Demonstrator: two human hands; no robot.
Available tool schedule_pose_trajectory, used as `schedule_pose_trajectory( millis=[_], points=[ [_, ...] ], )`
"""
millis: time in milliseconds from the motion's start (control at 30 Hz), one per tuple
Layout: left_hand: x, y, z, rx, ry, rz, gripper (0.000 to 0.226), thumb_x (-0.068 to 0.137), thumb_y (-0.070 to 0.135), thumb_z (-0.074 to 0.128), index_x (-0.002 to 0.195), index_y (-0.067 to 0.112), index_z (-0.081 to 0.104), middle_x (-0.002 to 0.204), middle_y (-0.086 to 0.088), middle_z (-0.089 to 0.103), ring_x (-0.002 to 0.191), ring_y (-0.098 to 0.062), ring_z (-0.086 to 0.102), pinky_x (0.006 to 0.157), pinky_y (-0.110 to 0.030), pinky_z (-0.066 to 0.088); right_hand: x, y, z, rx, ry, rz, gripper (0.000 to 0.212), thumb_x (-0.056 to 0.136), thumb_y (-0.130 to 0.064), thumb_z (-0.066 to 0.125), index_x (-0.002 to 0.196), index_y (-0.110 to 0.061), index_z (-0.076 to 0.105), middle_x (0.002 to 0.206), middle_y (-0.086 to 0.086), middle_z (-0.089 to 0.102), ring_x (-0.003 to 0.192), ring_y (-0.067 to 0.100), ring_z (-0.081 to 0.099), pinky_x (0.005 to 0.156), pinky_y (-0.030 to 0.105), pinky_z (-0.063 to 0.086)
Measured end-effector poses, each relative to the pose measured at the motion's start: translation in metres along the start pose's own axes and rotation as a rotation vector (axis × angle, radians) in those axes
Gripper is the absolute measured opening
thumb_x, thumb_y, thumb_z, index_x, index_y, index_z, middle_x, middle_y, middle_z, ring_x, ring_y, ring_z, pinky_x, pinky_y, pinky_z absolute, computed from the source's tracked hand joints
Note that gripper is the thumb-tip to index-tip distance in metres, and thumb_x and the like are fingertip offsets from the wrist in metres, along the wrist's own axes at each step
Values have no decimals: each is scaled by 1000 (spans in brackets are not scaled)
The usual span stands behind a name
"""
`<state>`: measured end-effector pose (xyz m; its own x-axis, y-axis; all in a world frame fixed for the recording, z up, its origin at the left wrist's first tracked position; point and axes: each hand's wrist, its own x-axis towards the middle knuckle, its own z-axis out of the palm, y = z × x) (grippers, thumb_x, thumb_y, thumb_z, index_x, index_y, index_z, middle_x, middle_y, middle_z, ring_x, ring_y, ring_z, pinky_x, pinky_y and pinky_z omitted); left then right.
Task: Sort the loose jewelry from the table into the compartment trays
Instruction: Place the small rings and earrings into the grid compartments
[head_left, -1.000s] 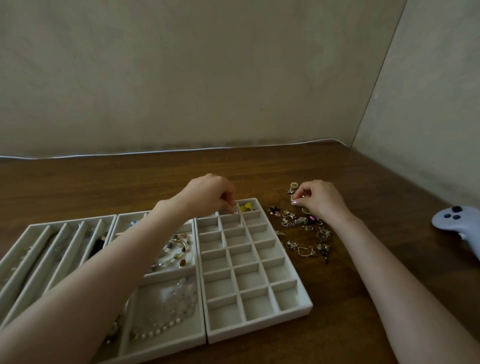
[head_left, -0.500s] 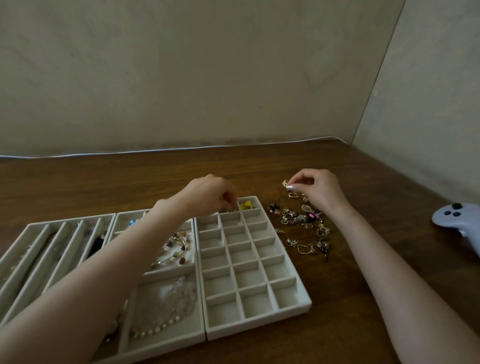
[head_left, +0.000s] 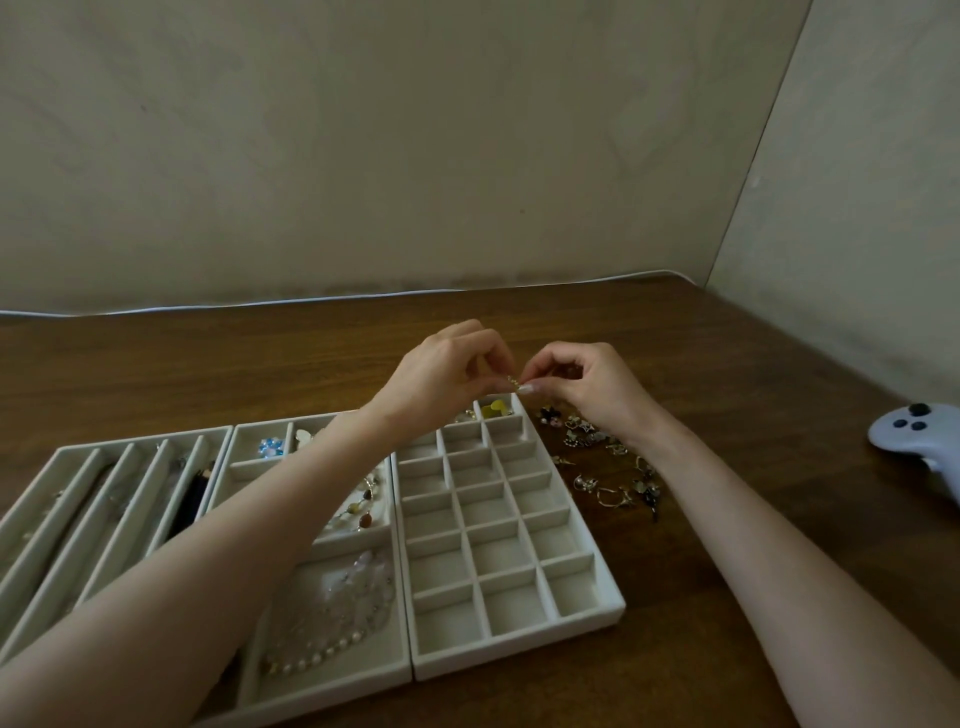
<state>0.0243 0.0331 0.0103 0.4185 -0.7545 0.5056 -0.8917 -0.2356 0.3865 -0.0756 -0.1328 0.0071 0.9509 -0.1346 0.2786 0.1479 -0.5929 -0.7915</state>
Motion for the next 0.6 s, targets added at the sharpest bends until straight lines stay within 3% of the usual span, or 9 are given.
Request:
schedule_pose_trajectory(
  millis=[233,367,500,600],
  points=[
    [1,-2,-5,60,-130,-18,12,79,30,71,86,24,62,93,9,55,79,-10,54,70,-31,49,1,3,7,30,-7,-15,12,84,-12,67,82,-24,68,85,-5,68,85,19,63,78,32,53],
    [4,-5,-21,226,-189,-69,13,77,31,73,82,24,63,88,12,53,82,-6,46,69,-25,35,1,3,9,-14,68,-13,7,87,-19,65,92,-22,70,88,-11,67,80,3,60,71,17,48],
    [3,-12,-29,360,-331,-120,9,78,30,72,82,25,66,88,14,53,89,-5,44,72,-24,33,0,7,3,-154,128,10,10,89,-20,62,96,-19,69,91,-11,65,85,3,59,76,19,48],
    [1,-16,-26,399,-427,-158,6,81,30,69,87,28,67,90,13,53,95,-9,49,75,-25,36,0,9,-3,-194,167,21,10,89,-20,62,96,-18,69,89,-12,63,78,2,57,71,18,45]
  ],
)
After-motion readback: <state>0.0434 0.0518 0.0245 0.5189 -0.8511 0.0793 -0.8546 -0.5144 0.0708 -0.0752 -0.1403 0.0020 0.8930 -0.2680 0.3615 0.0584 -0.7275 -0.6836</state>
